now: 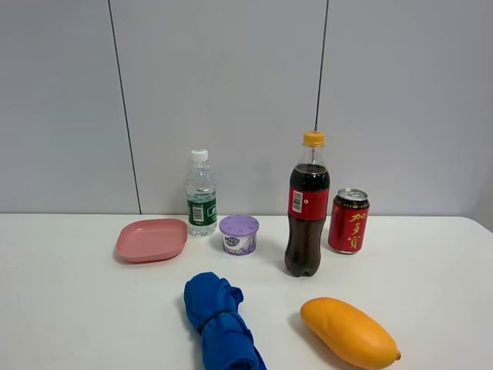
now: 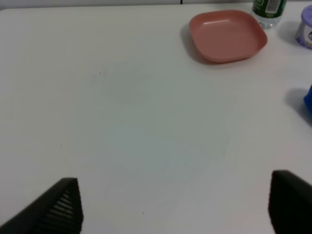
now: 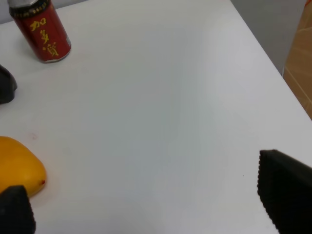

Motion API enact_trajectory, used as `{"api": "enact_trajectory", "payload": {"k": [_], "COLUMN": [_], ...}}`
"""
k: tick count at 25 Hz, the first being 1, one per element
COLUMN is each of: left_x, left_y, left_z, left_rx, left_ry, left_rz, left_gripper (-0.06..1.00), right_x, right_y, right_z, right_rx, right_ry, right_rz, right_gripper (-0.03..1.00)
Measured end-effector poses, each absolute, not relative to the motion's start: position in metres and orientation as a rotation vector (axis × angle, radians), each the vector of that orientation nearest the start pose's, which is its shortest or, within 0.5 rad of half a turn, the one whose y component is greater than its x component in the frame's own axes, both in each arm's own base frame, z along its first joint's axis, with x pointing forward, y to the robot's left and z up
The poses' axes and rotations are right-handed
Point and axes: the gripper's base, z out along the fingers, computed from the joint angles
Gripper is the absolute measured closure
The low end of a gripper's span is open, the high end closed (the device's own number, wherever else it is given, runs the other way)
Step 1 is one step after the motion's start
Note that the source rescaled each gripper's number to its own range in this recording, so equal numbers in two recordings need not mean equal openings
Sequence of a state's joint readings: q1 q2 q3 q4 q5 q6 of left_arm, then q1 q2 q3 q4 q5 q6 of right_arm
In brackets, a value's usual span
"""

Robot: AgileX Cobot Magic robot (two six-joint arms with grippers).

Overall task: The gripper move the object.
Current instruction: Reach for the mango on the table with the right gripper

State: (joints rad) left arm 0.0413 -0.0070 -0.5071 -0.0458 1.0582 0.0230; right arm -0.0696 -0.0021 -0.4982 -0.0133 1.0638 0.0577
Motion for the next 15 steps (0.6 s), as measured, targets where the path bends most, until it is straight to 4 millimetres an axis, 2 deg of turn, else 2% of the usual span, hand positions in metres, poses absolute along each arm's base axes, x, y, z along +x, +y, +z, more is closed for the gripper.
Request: {"api": "enact_trajectory", "payload": {"k": [15], "left_x": [-0.0066], "left_y": [-0.0039], "left_z": [0.2795], "left_rx": [-0.016], "left_ry": [2.027], "left_rz": [-0.014], "left_gripper": [-0.06], "right_x": [-0.0052], "right_y": [-0.0007], "right_z": [0.2765], "right_rx": [0.131], "right_ry": [2.043], "right_rz": [-0.023], "right_gripper": [0.12]}}
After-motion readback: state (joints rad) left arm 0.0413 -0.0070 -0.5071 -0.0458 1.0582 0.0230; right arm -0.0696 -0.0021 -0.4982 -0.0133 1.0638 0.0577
